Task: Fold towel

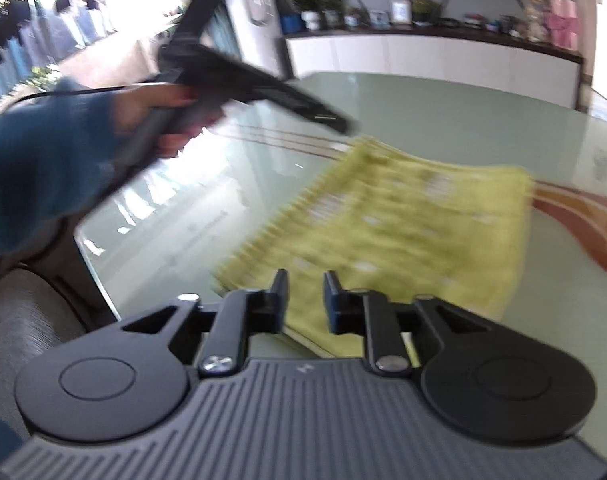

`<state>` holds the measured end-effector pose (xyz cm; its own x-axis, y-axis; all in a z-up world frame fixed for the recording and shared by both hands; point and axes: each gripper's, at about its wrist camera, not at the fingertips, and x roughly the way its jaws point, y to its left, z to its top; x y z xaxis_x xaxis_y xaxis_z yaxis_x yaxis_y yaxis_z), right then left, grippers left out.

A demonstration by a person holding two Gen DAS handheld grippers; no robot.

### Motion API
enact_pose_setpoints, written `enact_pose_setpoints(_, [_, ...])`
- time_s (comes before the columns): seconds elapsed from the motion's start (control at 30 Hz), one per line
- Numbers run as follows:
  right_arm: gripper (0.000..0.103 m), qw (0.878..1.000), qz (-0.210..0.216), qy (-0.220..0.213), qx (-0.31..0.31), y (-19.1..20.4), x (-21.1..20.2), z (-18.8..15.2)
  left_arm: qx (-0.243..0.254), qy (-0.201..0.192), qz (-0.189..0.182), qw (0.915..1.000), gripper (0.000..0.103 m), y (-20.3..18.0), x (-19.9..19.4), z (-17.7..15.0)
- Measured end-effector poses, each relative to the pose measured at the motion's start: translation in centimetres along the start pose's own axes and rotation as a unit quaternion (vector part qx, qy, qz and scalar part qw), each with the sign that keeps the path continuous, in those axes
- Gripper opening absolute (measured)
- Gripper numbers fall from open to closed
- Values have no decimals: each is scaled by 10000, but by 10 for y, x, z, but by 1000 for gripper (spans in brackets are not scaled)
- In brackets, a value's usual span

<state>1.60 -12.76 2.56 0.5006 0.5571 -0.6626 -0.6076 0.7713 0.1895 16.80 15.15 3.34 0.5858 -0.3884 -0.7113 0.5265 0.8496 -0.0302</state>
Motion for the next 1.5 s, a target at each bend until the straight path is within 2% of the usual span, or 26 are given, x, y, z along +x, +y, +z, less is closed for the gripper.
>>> enact_pose_setpoints(0.13, [17,9992,-309,255,41,-22,-3,-7,220,83,-186,9996,53,-38,-16,-27])
enact_pose_setpoints(0.27, [17,9968,-325,703,-202,-38,18,-12,498,306,-272,9979,53,-75,-23,-57])
enact_pose_setpoints(0.33, [17,9934,-365,1023,-362,-38,27,-20,575,399,-275,9972,53,-84,-25,-68])
enact_pose_setpoints(0.37, [17,9929,-359,1050,-420,-38,27,-21,620,455,-271,9967,53,-89,-26,-75])
enact_pose_setpoints(0.57, [19,9918,-179,861,-930,-38,7,-24,737,660,-243,9948,53,-100,-35,-101])
enact_pose_setpoints(0.67, [29,9887,-46,763,-1288,-37,-6,-27,803,639,-350,9941,53,-102,-40,-108])
enact_pose_setpoints(0.93, [29,9802,489,596,-1823,-27,-7,-34,1136,715,-404,9901,53,-110,-40,-116])
enact_pose_setpoints(1.07, [29,9768,467,738,-1957,-29,3,-33,1460,773,-477,9851,58,-115,-41,-119])
enact_pose_setpoints(1.13, [29,9754,397,868,-1987,-36,9,-34,1478,794,-561,9842,61,-114,-40,-118])
enact_pose_setpoints(1.23, [29,9754,512,864,-1960,-45,11,-35,1533,828,-639,9826,63,-114,-39,-118])
enact_pose_setpoints(1.33, [27,9740,468,805,-2065,-45,12,-36,1571,891,-728,9809,63,-111,-38,-116])
enact_pose_setpoints(1.4, [20,9755,397,771,-2022,-45,14,-35,1595,940,-779,9796,63,-110,-37,-114])
enact_pose_setpoints(1.5, [14,9793,354,765,-1841,-50,15,-33,1522,947,-795,9806,59,-109,-33,-111])
